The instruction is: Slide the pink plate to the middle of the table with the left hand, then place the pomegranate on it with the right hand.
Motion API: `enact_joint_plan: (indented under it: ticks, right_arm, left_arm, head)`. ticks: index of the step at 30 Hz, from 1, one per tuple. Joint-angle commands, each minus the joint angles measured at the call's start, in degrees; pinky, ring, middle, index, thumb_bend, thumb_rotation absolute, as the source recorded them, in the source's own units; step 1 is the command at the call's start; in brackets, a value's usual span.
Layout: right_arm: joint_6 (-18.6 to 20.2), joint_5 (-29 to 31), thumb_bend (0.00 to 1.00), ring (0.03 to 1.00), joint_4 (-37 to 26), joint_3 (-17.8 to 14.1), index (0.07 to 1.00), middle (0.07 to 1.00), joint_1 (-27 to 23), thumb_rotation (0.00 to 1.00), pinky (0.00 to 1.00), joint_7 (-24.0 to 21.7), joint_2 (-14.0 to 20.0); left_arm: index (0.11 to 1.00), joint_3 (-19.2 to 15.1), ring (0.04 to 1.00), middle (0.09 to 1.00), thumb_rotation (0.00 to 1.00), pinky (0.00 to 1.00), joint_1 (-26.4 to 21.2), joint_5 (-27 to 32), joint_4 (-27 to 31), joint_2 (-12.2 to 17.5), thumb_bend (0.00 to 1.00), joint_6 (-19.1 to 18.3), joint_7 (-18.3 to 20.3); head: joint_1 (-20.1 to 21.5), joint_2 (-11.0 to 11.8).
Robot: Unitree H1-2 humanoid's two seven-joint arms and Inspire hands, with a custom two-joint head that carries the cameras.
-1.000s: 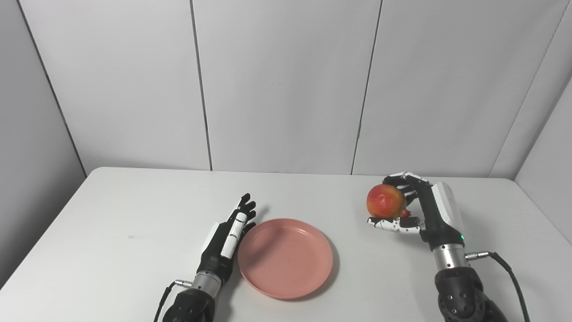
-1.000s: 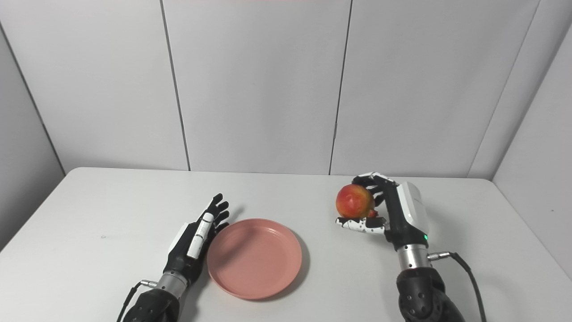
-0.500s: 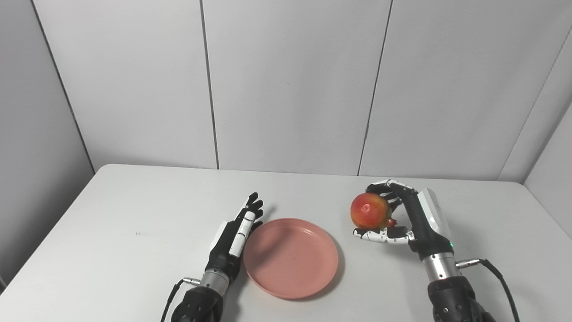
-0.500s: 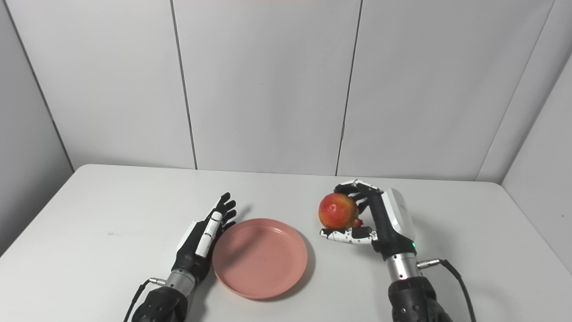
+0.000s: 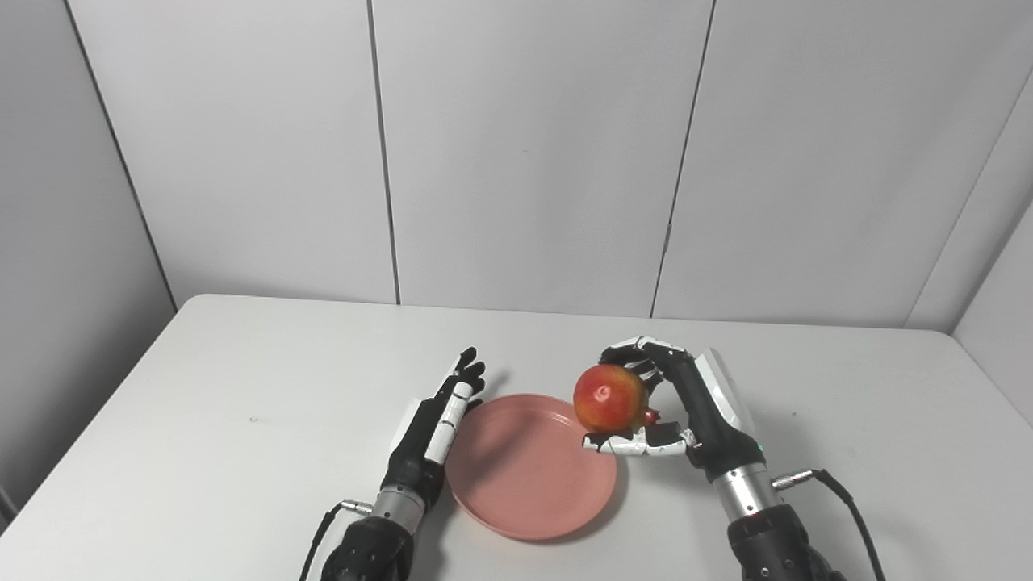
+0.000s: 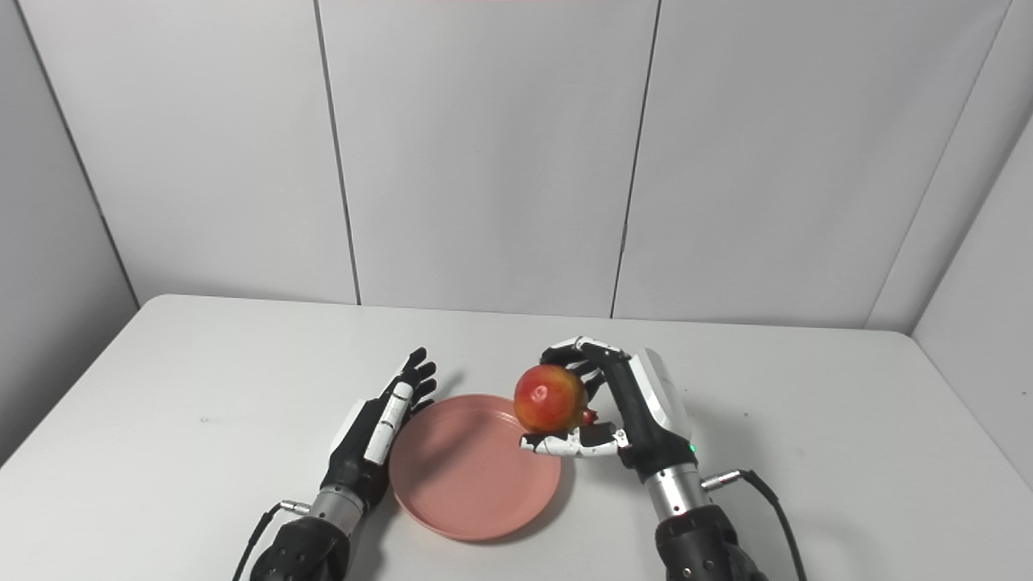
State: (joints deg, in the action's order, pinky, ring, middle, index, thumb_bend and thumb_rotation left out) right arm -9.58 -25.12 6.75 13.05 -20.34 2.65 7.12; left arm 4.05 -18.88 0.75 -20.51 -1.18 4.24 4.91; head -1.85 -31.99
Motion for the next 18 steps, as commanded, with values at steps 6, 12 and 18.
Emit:
enact_joint_plan:
  ticks: [6, 12, 18]
  right_arm:
    - [-1.91, -2.65, 0.52, 0.423, 0.84, 1.99, 0.529, 0.442, -3.77, 0.0, 0.35, -0.38, -1.28]
    - [-1.96, -4.82, 0.52, 0.427, 2.64, 3.62, 0.527, 0.443, -4.27, 0.0, 0.36, -0.02, -2.29]
    - [-3.52, -6.51, 0.52, 0.422, 5.77, 5.38, 0.532, 0.438, -5.52, 0.0, 0.36, 0.23, -2.38]
  left_arm:
    - [0.948, 0.71, 0.957, 0.968, 1.0, 0.91, -0.07, -0.35, -0.03, -0.65, 0.52, 0.93, 0.1]
    - [0.946, 0.8, 0.955, 0.969, 1.0, 0.91, -0.13, -0.52, 0.01, -0.65, 0.51, 1.11, -0.09]
    - [0.951, 0.89, 0.953, 0.969, 1.0, 0.91, -0.24, -0.63, -0.19, -0.66, 0.51, 1.63, -0.28]
  head:
    - [-0.05, 0.04]
    - [0.12, 0.01]
    - [0.2, -0.08]
